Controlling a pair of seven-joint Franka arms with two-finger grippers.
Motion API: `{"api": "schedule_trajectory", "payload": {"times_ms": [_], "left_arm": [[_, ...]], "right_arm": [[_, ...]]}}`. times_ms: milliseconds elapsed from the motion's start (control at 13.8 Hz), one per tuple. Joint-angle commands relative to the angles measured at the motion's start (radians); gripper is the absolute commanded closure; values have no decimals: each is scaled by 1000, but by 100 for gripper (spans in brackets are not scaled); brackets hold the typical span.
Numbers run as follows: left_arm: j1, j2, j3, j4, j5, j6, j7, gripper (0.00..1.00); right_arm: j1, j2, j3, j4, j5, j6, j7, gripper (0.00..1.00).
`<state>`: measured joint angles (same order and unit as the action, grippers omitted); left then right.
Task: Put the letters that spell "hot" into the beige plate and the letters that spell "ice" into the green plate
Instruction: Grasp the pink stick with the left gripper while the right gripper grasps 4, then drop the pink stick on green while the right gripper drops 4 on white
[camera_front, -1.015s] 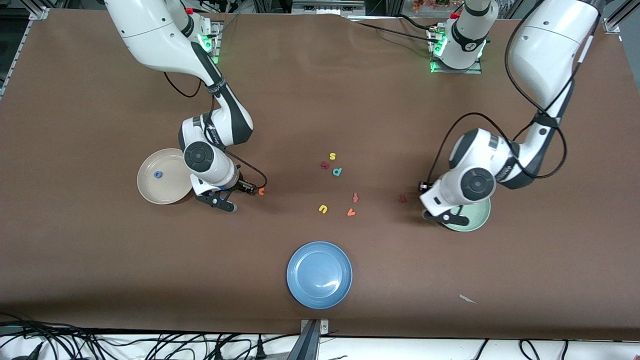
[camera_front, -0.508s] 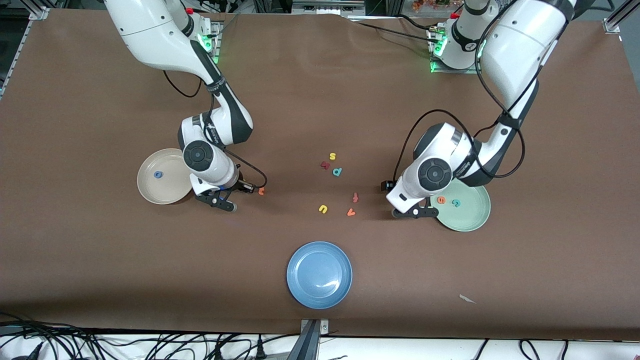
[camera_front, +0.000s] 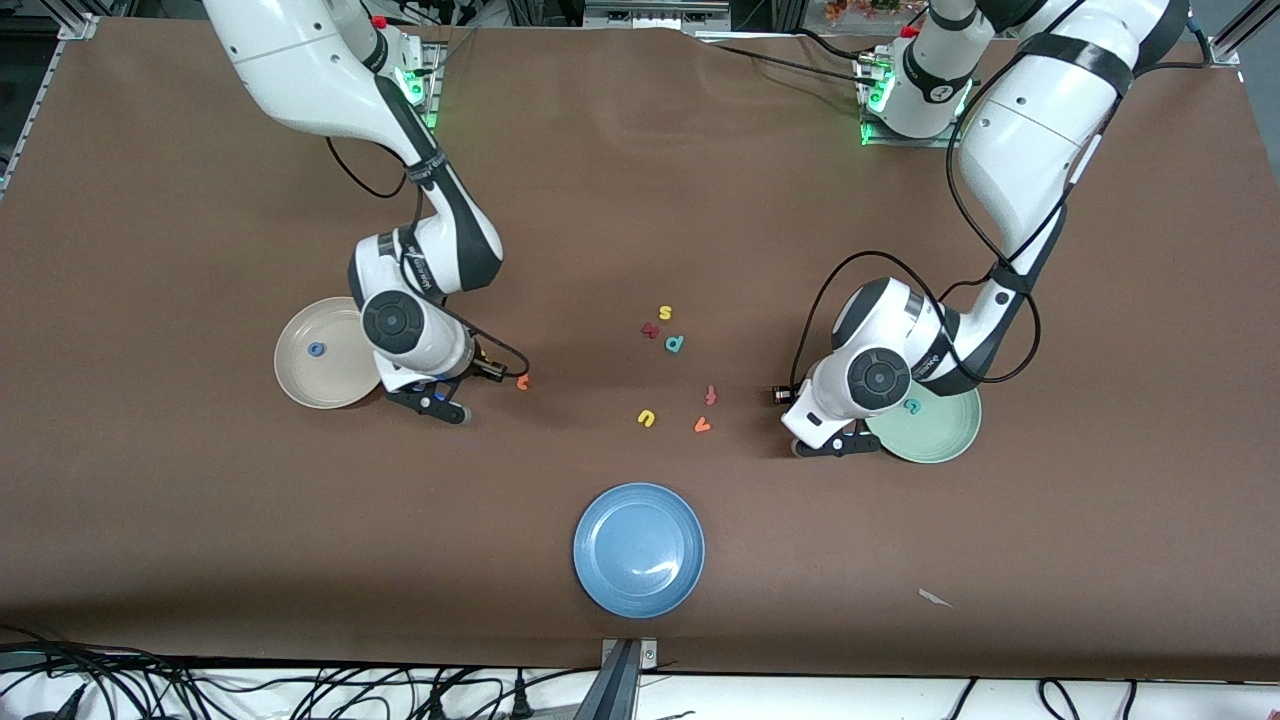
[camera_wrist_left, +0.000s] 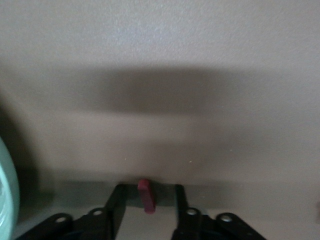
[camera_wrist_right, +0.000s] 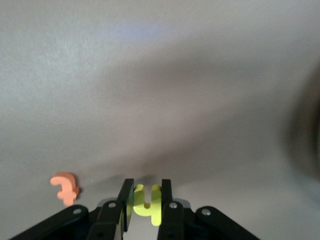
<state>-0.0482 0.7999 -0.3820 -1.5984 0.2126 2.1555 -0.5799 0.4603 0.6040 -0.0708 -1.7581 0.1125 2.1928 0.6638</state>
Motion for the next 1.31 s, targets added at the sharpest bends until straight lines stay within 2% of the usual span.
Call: {"api": "schedule_trajectory", "payload": {"times_ms": [0, 145, 363, 508, 653, 798, 870, 943, 1015, 1233], "left_arm": [[-2, 7, 0, 20, -4, -11, -6, 100], [-2, 2, 0, 20, -4, -16, -5, 100], [-1, -17, 0, 21, -2, -26, -6, 100], [1, -39, 0, 21, -1, -60, 9, 100], [5, -79, 2, 23, -2, -78, 76, 100], [30, -106, 2, 23, -2, -140, 139, 100], [59, -114, 2, 20, -1, -147, 185, 100], [82, -116, 2, 18, -2, -149, 257, 100], [102, -120, 2, 15, -2, -154, 318, 100], [151, -120, 3, 6, 23, -173, 389, 100]], "right_arm": [[-9, -36, -71, 116, 13, -232, -116, 90], [-9, -53, -157, 144, 13, -341, -272, 90], [-14, -56, -272, 103, 15, -381, -494, 90], [-57, -52, -284, 19, 27, -311, -596, 90], [-69, -52, -284, -75, 77, -210, -683, 88], [-72, -44, -284, -101, 91, -177, -714, 80], [-72, -43, -284, -101, 93, -177, -714, 68], [-72, -43, -284, -101, 95, -177, -714, 26], [-72, -44, -284, -97, 96, -183, -708, 1], [-62, -84, -274, -63, 96, -223, -646, 1]]}}
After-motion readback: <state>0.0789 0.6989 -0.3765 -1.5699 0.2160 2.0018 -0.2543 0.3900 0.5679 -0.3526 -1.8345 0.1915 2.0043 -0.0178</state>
